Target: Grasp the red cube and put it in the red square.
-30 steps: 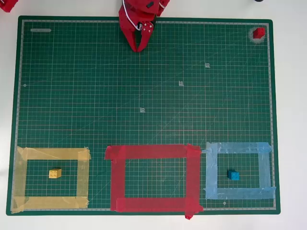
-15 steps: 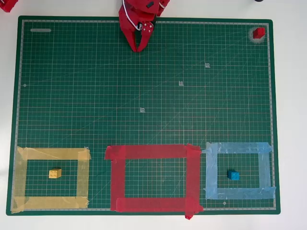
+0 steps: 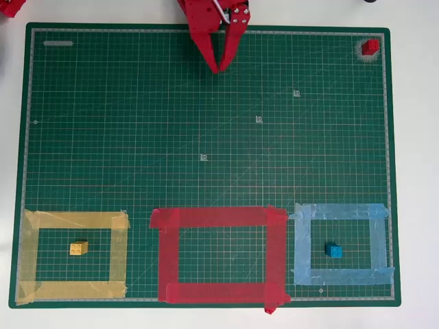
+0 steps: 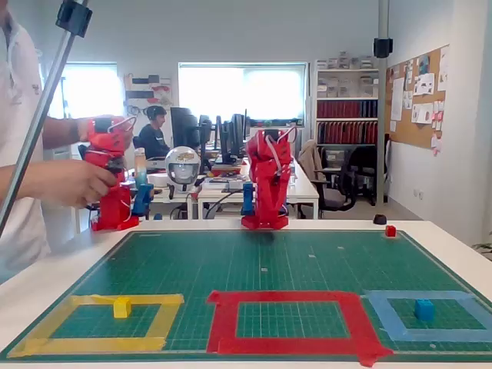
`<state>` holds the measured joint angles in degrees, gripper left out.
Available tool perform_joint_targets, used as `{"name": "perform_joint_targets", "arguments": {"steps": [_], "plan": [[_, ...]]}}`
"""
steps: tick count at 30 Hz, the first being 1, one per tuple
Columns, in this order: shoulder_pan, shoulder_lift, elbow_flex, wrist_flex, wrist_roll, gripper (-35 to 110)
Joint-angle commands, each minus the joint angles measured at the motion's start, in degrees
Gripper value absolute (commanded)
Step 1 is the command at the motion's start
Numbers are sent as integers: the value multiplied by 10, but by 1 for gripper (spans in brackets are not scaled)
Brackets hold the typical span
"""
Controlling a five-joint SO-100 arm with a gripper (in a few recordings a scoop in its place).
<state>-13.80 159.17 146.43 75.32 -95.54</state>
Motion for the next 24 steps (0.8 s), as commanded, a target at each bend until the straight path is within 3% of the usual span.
{"name": "perform_joint_targets", "arguments": {"steps": [1,10,13,19,24], "plan": [[-109,-177,-129,-51,-71,-1],[-326,-389,-121,-432,-121,-1],[-369,-384,-112,-446,-152,-1],[-389,-297,-35,-446,-307,-1],[-432,-187,38,-446,-302,-1]]}}
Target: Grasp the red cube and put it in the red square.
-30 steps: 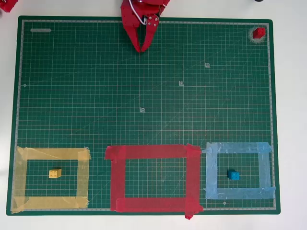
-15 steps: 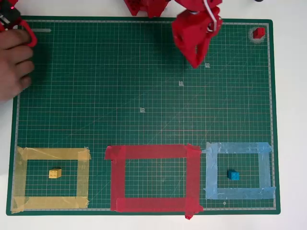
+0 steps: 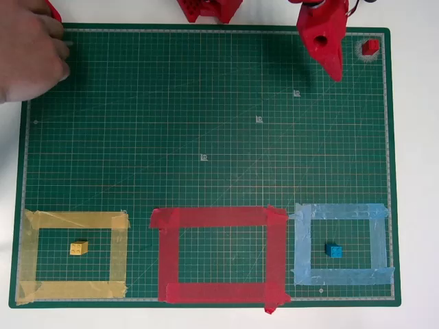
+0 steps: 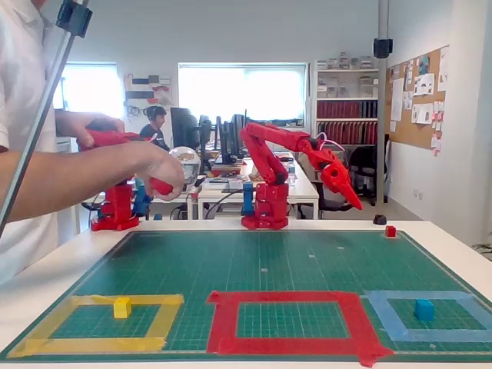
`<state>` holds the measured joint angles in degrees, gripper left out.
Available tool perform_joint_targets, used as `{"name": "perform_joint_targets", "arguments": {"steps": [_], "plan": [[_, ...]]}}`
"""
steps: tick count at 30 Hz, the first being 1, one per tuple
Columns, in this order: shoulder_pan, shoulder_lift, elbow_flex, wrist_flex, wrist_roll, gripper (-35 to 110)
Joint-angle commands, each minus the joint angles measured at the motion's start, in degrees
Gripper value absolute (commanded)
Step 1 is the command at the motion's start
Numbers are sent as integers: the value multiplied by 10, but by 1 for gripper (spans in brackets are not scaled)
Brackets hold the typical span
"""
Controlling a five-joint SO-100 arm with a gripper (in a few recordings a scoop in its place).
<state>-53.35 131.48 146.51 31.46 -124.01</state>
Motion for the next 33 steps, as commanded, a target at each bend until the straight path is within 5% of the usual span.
{"name": "perform_joint_targets", "arguments": {"steps": [1,10,26,33], "plan": [[-44,110,50,-8,-16,-1],[-136,238,98,-8,-47,-1],[-218,275,156,-8,188,-1],[-203,126,79,-8,230,-1]]}}
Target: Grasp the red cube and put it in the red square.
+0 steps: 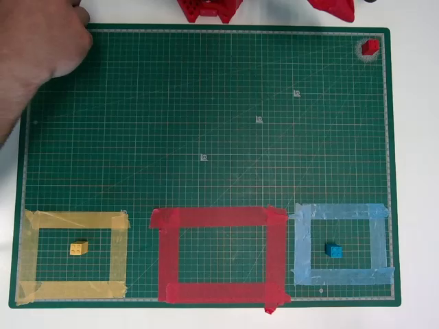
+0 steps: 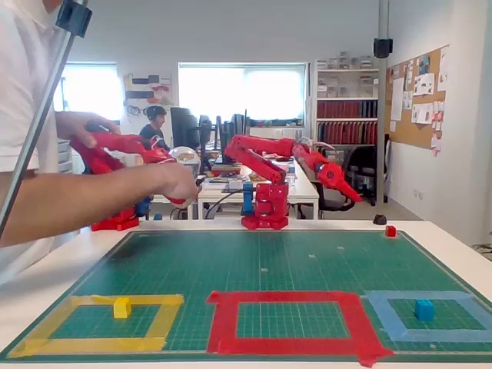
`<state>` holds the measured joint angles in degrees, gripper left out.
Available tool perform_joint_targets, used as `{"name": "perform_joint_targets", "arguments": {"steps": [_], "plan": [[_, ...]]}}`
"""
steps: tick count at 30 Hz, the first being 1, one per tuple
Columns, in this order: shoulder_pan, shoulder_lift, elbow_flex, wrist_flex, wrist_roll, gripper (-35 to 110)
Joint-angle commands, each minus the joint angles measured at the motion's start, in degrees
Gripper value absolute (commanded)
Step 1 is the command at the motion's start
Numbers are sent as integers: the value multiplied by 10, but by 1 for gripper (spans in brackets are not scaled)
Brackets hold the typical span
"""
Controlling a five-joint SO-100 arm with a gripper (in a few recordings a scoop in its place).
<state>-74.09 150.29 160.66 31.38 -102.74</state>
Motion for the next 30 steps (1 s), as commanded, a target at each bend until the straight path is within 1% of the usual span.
{"name": "perform_joint_targets", "arguments": {"steps": [1,11,15,21,25,30], "plan": [[5,-87,-79,-7,22,-1],[17,-283,-187,-7,39,2],[32,-326,-222,-11,55,2],[40,-296,-160,-69,56,4],[36,-265,-140,-79,56,4],[25,-238,-94,-164,51,4]]}}
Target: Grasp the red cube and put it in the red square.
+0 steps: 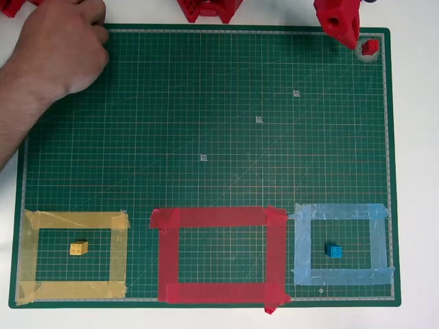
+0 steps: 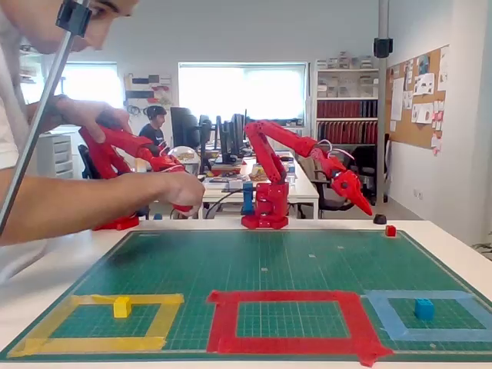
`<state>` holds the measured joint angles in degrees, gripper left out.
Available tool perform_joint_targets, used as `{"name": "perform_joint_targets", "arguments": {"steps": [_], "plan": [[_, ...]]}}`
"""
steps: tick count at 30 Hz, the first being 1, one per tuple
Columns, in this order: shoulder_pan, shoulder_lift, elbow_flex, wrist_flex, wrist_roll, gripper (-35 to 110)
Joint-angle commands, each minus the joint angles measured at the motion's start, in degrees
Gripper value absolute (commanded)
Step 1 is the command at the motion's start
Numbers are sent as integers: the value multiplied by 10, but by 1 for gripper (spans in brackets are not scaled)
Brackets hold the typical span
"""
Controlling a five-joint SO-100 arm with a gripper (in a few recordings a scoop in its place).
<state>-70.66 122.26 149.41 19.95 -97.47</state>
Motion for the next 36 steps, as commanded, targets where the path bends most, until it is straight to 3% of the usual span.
{"name": "perform_joint_targets", "arguments": {"steps": [1,11,17,25,36], "plan": [[-12,49,25,-59,-2,4],[-20,75,145,-238,-4,5],[-15,59,158,-264,-1,6],[-10,-56,181,-461,2,8],[-11,-172,195,-610,19,10]]}}
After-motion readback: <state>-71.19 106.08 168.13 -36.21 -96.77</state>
